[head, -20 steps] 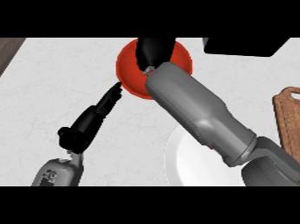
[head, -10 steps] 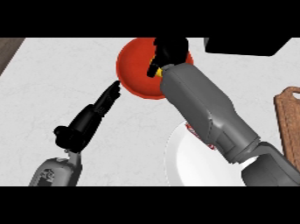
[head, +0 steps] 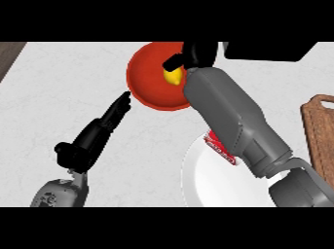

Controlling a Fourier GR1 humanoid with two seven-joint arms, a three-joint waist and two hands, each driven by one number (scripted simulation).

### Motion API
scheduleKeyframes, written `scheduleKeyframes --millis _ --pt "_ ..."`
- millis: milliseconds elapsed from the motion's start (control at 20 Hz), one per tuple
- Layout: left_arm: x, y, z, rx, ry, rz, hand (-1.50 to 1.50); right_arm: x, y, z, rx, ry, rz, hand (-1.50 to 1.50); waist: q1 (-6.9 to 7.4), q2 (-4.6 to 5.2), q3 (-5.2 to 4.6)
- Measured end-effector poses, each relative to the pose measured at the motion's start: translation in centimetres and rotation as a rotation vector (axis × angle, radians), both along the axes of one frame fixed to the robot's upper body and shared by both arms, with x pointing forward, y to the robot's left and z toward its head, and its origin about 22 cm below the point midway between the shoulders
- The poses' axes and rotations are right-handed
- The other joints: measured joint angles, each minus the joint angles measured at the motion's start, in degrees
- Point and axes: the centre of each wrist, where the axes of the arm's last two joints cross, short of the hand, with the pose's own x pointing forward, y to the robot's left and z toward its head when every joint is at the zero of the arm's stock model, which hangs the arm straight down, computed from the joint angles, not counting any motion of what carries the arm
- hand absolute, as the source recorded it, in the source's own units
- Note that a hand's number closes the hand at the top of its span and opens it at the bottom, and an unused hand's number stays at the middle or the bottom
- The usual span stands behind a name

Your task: Pick the lemon from the plate and place it in the bowl

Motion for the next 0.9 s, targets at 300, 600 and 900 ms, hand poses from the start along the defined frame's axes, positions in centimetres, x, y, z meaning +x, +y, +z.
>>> scheduleKeyframes --millis 300,600,900 --pt "0.1 0.9 -0.1 0.006 0.005 0.031 0.0 0.8 -2.6 0.7 0.178 -0.074 -0.096 -1.5 -1.68 -0.5 0.0" --pt "0.1 1.7 -0.9 0.004 0.012 0.057 0.0 0.6 -8.1 -0.7 0.291 -0.139 -0.186 -1.5 -3.33 -1.01 0.01" --pt "-0.4 1.9 -0.8 0.008 0.023 0.077 0.0 -2.0 -14.6 -2.7 0.35 -0.19 -0.209 -1.5 -4.4 -1.42 0.01"
